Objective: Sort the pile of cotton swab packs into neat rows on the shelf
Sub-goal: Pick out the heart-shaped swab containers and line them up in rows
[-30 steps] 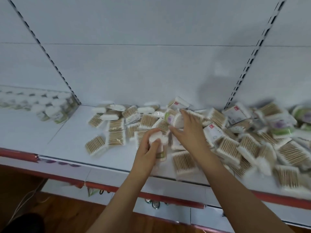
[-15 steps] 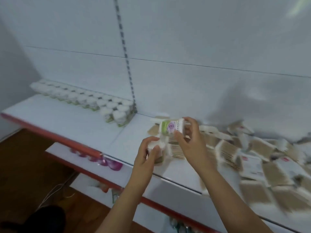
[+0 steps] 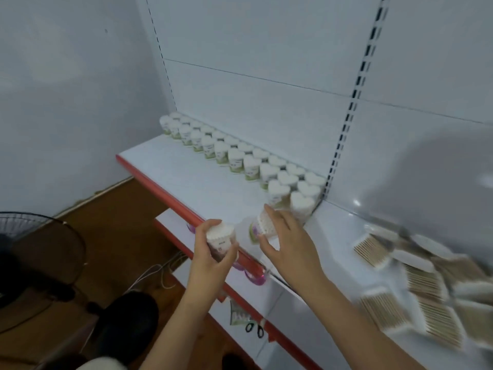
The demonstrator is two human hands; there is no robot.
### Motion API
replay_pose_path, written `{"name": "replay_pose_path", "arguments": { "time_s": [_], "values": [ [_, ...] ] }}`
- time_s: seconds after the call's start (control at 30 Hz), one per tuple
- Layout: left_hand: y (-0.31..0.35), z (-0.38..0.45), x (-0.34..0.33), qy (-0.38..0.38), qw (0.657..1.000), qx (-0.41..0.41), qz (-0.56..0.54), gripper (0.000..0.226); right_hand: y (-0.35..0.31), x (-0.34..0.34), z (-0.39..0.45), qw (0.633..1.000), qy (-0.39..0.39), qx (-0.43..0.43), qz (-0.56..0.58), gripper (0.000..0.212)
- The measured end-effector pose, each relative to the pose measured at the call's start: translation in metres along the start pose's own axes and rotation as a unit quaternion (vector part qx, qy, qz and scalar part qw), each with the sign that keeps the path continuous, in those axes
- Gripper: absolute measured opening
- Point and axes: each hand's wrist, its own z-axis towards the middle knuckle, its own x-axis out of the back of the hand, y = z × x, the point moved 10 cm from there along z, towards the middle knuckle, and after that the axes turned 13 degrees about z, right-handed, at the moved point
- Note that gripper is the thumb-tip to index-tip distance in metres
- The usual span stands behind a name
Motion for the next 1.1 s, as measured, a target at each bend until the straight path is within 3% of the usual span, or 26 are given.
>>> {"name": "replay_pose_path", "arguments": {
  "time_s": [0.13,0.3,0.53,0.67,0.87,1.1],
  "values": [
    [-0.02,0.074,0.006,-0.012,0.999,-0.02,0.026,0.053,0.009,-0.031,0.048,0.99,0.053,0.059,-0.117,0.064],
    [-0.032,0.155,-0.006,-0.065,0.985,-0.073,0.145,0.055,0.03,-0.057,0.092,0.977,0.089,0.061,-0.184,0.056],
    [-0.049,0.211,-0.022,-0.121,0.974,-0.1,0.161,0.073,0.025,-0.064,0.086,0.978,0.117,0.089,-0.145,0.059],
    [-0.048,0.24,-0.033,-0.103,0.958,-0.15,0.221,0.071,0.023,-0.061,0.06,0.975,0.163,0.101,-0.114,0.04],
    [-0.056,0.263,-0.045,-0.103,0.956,-0.143,0.235,0.067,0.05,-0.094,0.07,0.996,0.032,0.04,-0.079,0.012],
    [-0.056,0.276,-0.051,-0.081,0.96,-0.122,0.24,0.071,0.055,-0.092,0.075,0.997,0.028,0.006,-0.074,0.012]
  ]
}}
